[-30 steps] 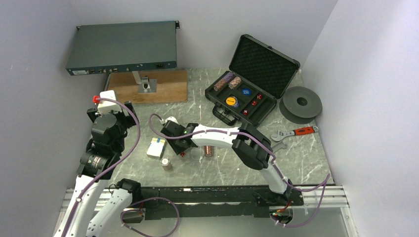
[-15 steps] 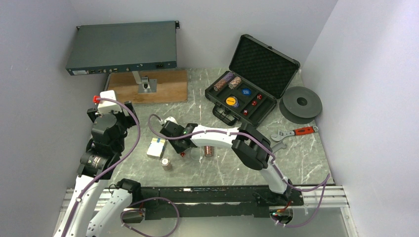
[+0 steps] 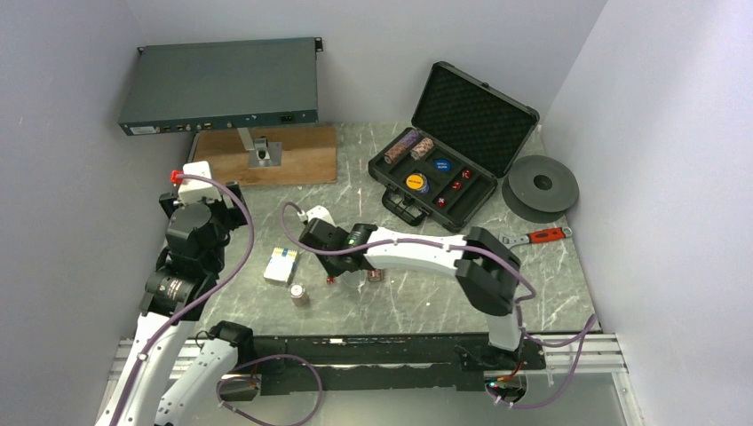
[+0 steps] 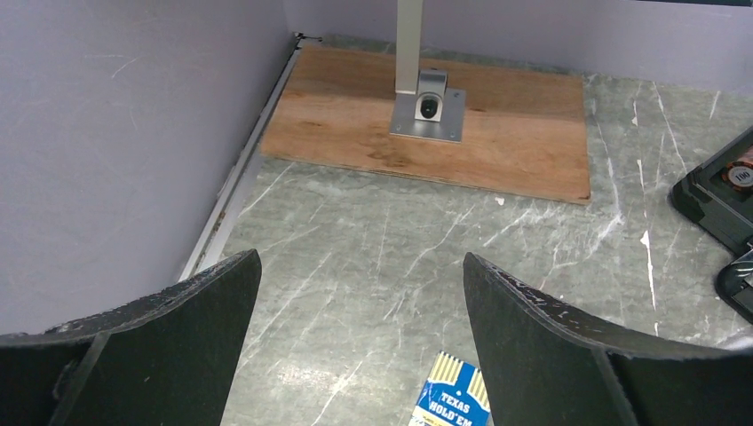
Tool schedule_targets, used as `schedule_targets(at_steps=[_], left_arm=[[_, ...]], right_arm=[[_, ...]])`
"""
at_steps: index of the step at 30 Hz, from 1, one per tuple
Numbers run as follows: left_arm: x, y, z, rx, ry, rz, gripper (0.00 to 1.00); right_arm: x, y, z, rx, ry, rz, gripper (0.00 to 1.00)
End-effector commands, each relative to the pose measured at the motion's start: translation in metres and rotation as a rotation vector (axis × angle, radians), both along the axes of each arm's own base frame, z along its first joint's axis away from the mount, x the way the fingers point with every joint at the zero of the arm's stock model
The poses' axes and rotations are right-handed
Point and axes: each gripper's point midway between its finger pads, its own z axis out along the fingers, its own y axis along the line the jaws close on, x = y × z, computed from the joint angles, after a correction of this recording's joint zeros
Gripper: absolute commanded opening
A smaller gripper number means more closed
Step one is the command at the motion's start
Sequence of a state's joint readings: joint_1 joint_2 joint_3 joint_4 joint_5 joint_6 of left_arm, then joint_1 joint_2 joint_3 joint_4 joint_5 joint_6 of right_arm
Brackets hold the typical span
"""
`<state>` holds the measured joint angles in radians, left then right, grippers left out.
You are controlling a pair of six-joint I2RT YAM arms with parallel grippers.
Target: Pack up texas hold em set
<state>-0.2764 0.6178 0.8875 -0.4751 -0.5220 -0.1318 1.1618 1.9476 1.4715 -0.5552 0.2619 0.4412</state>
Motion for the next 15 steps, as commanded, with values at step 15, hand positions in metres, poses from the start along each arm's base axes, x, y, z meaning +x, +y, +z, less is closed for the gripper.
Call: schedule_targets(at_steps=[15], left_arm=[[0.012, -0.02, 0.003, 0.001, -0.005, -0.105, 0.9]], right_arm=[[0.004, -0.028, 0.083, 0.044, -0.123, -0.162, 0.0]])
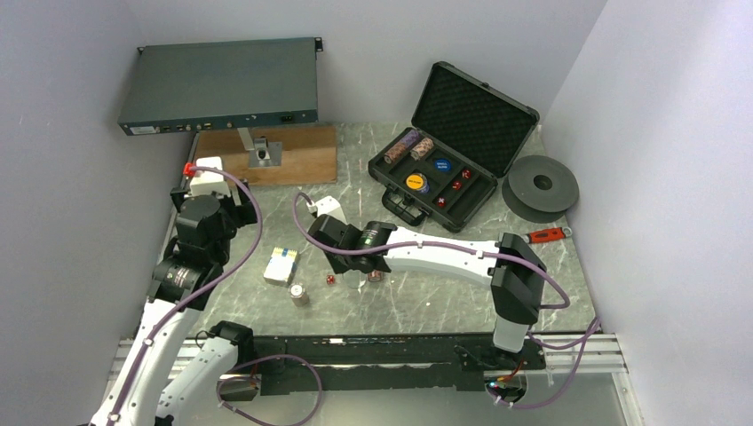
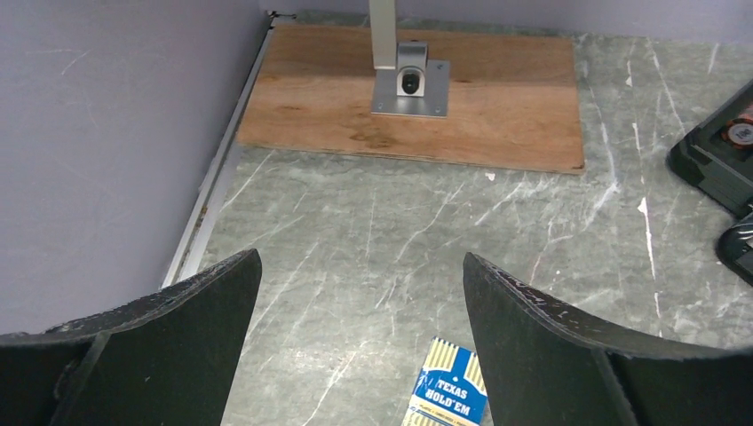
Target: Pack up texas hold em set
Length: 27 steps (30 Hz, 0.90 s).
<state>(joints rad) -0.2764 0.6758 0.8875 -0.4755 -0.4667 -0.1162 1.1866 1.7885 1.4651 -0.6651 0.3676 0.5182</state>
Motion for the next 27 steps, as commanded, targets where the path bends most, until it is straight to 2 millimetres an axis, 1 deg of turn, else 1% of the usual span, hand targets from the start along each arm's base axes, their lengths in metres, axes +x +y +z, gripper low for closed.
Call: schedule_targets(at_steps=[1, 3, 6, 9, 12, 16, 19, 23, 24, 27], left_arm=[[0.001, -0.009, 0.016, -0.02, -0.073, -0.053, 0.91], [0.001, -0.014, 0.016, -0.014, -0.066, -0.068, 0.91], [0.001, -0.022, 0.016, -0.008, -0.059, -0.104, 0.91], [0.0, -0.022, 0.017, -0.007, -0.068, -0.106, 0.91], [-0.001, -0.022, 0.017, -0.006, -0.08, -0.102, 0.93], [-0.001, -0.022, 0.017, -0.008, -0.078, -0.102, 0.93], [-0.002, -0.023, 0.017, -0.011, -0.08, -0.103, 0.92], [-0.005, -0.026, 0.02, -0.006, -0.098, -0.115, 0.92], [-0.005, -0.027, 0.021, -0.007, -0.101, -0.119, 0.92], [-0.004, -0.029, 0.02, -0.006, -0.088, -0.127, 0.91]], right_arm=[[0.009, -0.005, 0.028, 0.011, -0.048, -0.081, 0.0], [0.008, -0.005, 0.033, 0.028, -0.042, -0.099, 0.0], [0.006, -0.008, 0.036, 0.03, -0.03, -0.119, 0.0], [0.004, -0.014, 0.044, 0.028, -0.018, -0.155, 0.0], [0.001, -0.021, 0.059, 0.061, -0.018, -0.182, 0.0], [-0.001, -0.035, 0.085, 0.112, -0.045, -0.204, 0.0], [0.0, -0.055, 0.102, 0.095, -0.083, -0.222, 0.0], [0.001, -0.092, 0.143, 0.077, -0.16, -0.265, 0.0], [0.0, -0.104, 0.157, 0.098, -0.182, -0.276, 0.0], [0.002, -0.132, 0.181, 0.129, -0.232, -0.309, 0.0]])
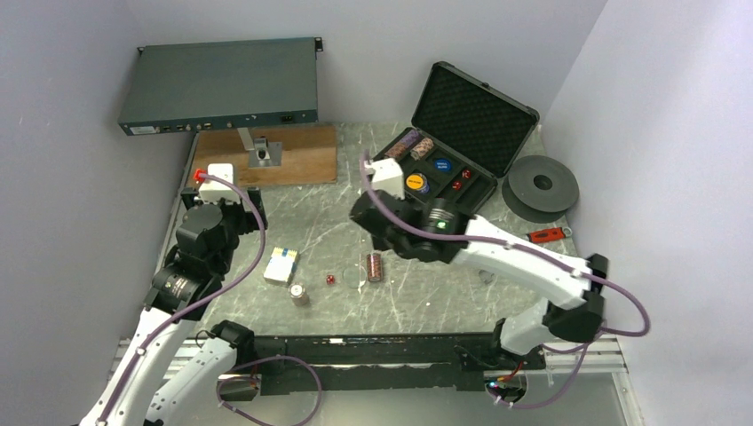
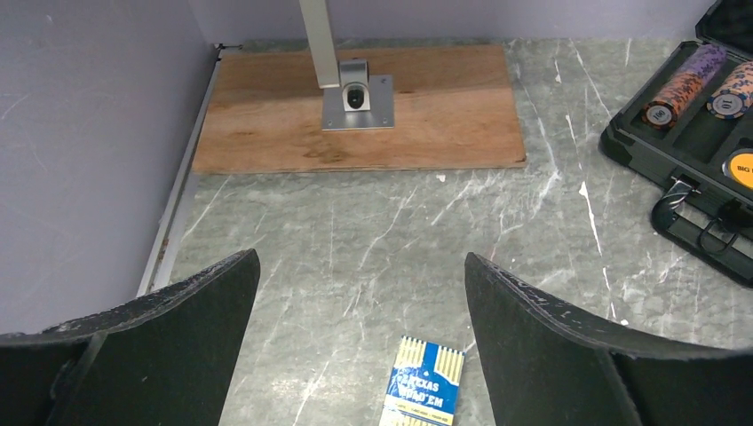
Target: Pack up texas hold em set
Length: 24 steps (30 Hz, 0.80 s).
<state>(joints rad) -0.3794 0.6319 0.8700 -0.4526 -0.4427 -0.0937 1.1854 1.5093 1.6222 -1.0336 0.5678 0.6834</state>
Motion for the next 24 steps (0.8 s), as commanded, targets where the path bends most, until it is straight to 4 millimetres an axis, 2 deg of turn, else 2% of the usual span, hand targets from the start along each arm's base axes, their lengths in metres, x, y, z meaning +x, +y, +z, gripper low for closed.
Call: schedule_targets(at_steps=[1, 5, 10, 12, 17, 24], left_arm=[[0.002, -0.001, 0.013, -0.01, -0.044, 0.0, 0.91], [0.001, -0.001, 0.014, -0.009, -0.052, 0.003, 0.92], [0.003, -0.001, 0.012, -0.001, -0.045, 0.004, 0.92], [0.004, -0.002, 0.01, 0.001, -0.043, 0.006, 0.92], [0.005, 0.001, 0.01, 0.018, -0.044, 0.021, 0.92], [0.007, 0.006, 0.006, 0.036, -0.044, 0.046, 0.93]], right_arm=[[0.005, -0.061, 0.056, 0.028, -0.121, -0.088, 0.0], [0.017, -0.098, 0.07, 0.059, -0.161, -0.163, 0.0], [0.048, -0.151, 0.064, 0.032, -0.145, -0.278, 0.0], [0.061, -0.165, 0.061, 0.015, -0.141, -0.302, 0.0], [0.089, -0.175, 0.046, -0.01, -0.1, -0.321, 0.0], [0.112, -0.158, 0.018, 0.024, -0.05, -0.296, 0.0]])
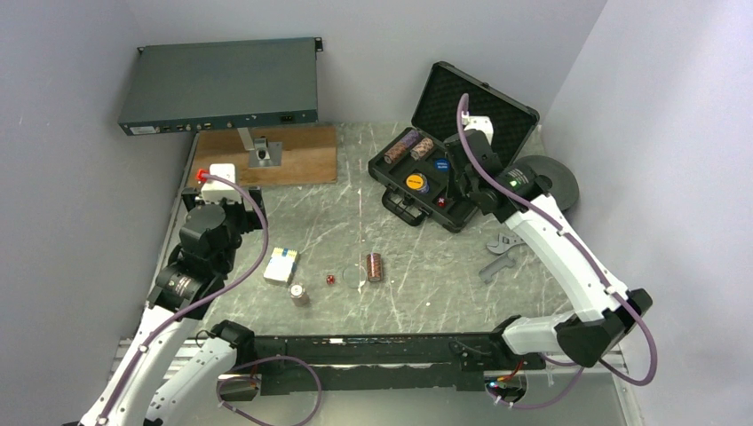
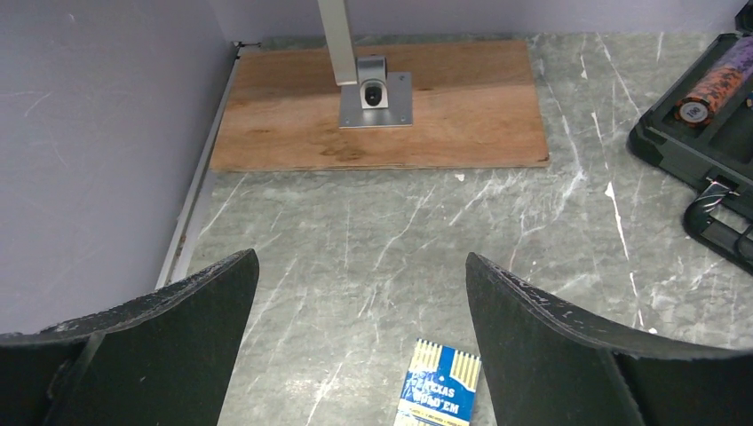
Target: Pack up texas hold em set
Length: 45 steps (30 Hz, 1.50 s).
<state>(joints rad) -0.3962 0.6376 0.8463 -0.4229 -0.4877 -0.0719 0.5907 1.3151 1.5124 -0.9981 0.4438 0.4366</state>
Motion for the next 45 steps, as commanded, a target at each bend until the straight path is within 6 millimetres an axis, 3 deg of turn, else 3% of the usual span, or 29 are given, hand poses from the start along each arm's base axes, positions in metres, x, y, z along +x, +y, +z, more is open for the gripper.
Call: schedule_targets(at_steps=[1, 7, 26, 35, 40, 45], left_arm=[[0.004, 0.003, 0.01, 0.01, -0.04, 0.024, 0.93], [0.004, 0.002, 0.009, 0.009, -0.04, 0.019, 0.93], [0.001, -0.003, 0.006, 0.04, -0.044, 0.009, 0.95], [-0.002, 0.0, 0.007, 0.046, -0.065, 0.021, 0.96], [-0.001, -0.004, 0.009, 0.04, -0.059, 0.004, 0.96], [-0.003, -0.007, 0.013, 0.02, -0.063, -0.017, 0.96]], right_arm=[[0.015, 0.018, -0.007, 0.055, -0.013, 0.058, 0.0], [0.017, 0.021, -0.028, 0.061, 0.026, 0.046, 0.0], [0.027, 0.005, -0.037, 0.051, 0.033, -0.092, 0.0], [0.023, -0.001, -0.058, 0.026, 0.052, -0.081, 0.0], [0.049, -0.021, -0.063, 0.045, 0.049, -0.115, 0.0], [0.084, -0.039, -0.088, 0.129, 0.069, -0.14, 0.0]])
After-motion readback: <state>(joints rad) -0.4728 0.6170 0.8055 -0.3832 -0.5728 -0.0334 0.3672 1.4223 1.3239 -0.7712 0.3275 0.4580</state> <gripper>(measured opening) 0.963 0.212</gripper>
